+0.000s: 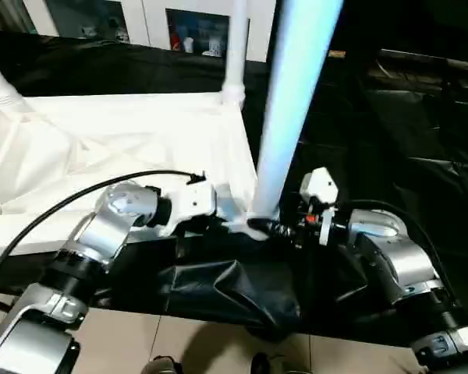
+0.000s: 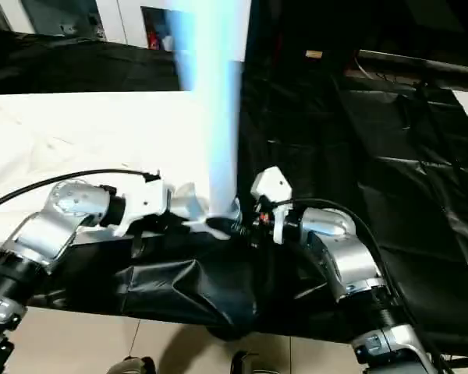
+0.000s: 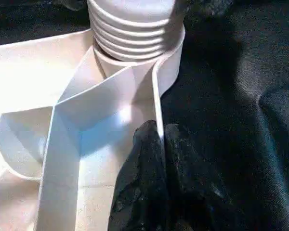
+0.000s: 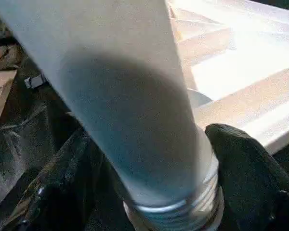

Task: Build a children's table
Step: Insert table leg to table base

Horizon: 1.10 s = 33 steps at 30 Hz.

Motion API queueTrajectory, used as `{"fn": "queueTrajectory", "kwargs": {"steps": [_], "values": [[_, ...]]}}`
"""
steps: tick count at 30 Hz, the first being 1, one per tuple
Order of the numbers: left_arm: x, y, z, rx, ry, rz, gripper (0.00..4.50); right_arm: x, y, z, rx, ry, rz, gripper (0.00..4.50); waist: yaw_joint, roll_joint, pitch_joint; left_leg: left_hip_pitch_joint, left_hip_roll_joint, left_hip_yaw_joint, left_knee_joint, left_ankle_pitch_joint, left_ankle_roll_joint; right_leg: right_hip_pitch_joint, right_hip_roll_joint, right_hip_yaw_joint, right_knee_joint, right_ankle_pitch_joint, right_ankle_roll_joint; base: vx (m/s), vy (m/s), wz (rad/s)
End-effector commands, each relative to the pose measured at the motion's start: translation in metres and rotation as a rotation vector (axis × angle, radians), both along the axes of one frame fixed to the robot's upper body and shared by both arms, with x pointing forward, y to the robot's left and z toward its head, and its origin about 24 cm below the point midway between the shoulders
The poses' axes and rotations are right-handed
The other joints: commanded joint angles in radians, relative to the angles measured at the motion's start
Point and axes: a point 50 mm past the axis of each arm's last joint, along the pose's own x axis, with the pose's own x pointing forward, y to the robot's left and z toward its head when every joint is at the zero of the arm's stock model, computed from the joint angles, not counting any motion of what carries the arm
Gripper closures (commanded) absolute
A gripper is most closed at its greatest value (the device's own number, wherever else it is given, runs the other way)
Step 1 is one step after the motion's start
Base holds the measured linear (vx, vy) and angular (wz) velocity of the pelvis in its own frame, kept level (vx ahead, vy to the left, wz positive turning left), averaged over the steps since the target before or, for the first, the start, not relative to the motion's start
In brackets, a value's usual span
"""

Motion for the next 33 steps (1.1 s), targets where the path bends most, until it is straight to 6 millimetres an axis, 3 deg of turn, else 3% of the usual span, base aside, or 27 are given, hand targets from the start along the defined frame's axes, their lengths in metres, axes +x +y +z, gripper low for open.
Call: {"fn": "queueTrajectory", "kwargs": {"steps": [1, 6, 10, 11, 14, 15, 17, 18, 21, 27, 31, 33], "values": [[-0.004, -0.006, -0.002, -0.007, -0.001, -0.06, 4.5, -0.002, 0.004, -0.006, -0.054, 0.007, 0.031, 1.01, -0.002, 0.001, -0.069, 0.004, 0.024, -0.004, -0.048, -0.031, 0.098, 0.063, -0.068, 0.052, -0.042, 0.058, -0.269, 0.0, 0.0, 0.0], [-0.003, -0.004, -0.001, -0.005, 0.0, -0.064, 4.5, 0.0, 0.003, -0.011, -0.068, 0.027, 0.01, 1.17, -0.001, 0.003, -0.069, 0.005, 0.025, -0.004, -0.048, -0.045, 0.095, 0.063, -0.068, 0.052, -0.042, 0.038, -0.269, 0.0, 0.0, 0.0], [-0.002, -0.003, 0.002, -0.007, -0.002, -0.067, 4.5, 0.004, -0.001, -0.009, -0.053, 0.023, -0.023, 1.56, 0.0, 0.003, -0.072, 0.004, 0.024, -0.004, -0.046, -0.045, 0.091, 0.063, -0.068, 0.052, -0.04, 0.038, -0.272, 0.0, 0.0, 0.0], [0.001, -0.002, 0.004, -0.002, -0.01, -0.065, 4.5, 0.007, -0.003, -0.008, -0.033, 0.02, -0.05, 1.61, 0.001, 0.009, -0.069, 0.002, 0.023, -0.005, -0.045, -0.046, 0.09, 0.062, -0.067, 0.052, -0.039, 0.044, -0.274, 0.0, 0.0, 0.0], [0.002, -0.003, 0.006, -0.004, -0.011, -0.066, 4.5, 0.007, -0.006, -0.007, -0.014, 0.027, -0.064, 1.68, 0.001, 0.012, -0.068, 0.004, 0.022, -0.005, -0.046, -0.05, 0.088, 0.063, -0.065, 0.051, -0.039, 0.064, -0.28, 0.0, 0.0, 0.0], [0.003, -0.003, 0.004, -0.01, -0.009, -0.062, 4.5, 0.007, -0.007, -0.011, -0.011, 0.033, -0.076, 1.7, 0.001, 0.014, -0.061, 0.002, 0.023, -0.005, -0.047, -0.059, 0.086, 0.061, -0.066, 0.052, -0.04, 0.063, -0.281, 0.0, 0.0, 0.0], [0.002, -0.003, -0.001, -0.002, -0.008, -0.056, 4.5, 0.005, -0.011, -0.019, -0.014, 0.049, -0.11, 1.71, 0.001, 0.014, -0.067, 0.006, 0.022, -0.004, -0.046, -0.078, 0.081, 0.062, -0.066, 0.051, -0.042, 0.044, -0.284, 0.0, 0.0, 0.0], [0.001, -0.003, -0.001, -0.012, -0.001, -0.056, 4.5, 0.004, -0.012, -0.022, -0.007, 0.063, -0.118, 1.71, 0.002, 0.011, -0.06, 0.003, 0.023, -0.005, -0.047, -0.09, 0.078, 0.061, -0.067, 0.052, -0.045, 0.027, -0.281, 0.0, 0.0, 0.0], [0.0, -0.003, -0.001, -0.029, 0.01, -0.055, 4.5, 0.0, -0.014, -0.025, 0.01, 0.087, -0.122, 1.71, 0.004, 0.014, -0.066, 0.005, 0.024, -0.006, -0.048, -0.085, 0.074, 0.065, -0.067, 0.052, -0.043, 0.021, -0.278, 0.0, 0.0, 0.0], [0.0, 0.002, 0.0, -0.028, 0.023, -0.064, 4.5, 0.0, -0.02, -0.032, 0.129, 0.203, -0.151, 1.72, 0.003, 0.014, -0.07, 0.004, 0.024, -0.006, -0.045, -0.065, 0.097, 0.066, -0.067, 0.05, -0.039, 0.065, -0.297, 0.0, 0.0, 0.0], [0.0, 0.003, 0.002, -0.042, 0.036, -0.084, 4.5, -0.006, -0.025, -0.041, 0.106, 0.229, -0.089, 1.73, 0.006, 0.014, -0.07, 0.003, 0.024, -0.005, -0.043, -0.05, 0.104, 0.067, -0.067, 0.048, -0.035, 0.084, -0.304, 0.0, 0.0, 0.0], [0.0, 0.003, 0.002, -0.043, 0.052, -0.1, 4.5, -0.011, -0.026, -0.048, 0.077, 0.261, -0.038, 1.73, 0.01, 0.019, -0.071, 0.004, 0.025, -0.004, -0.042, -0.046, 0.108, 0.066, -0.066, 0.047, -0.035, 0.093, -0.307, 0.0, 0.0, 0.0]]}}
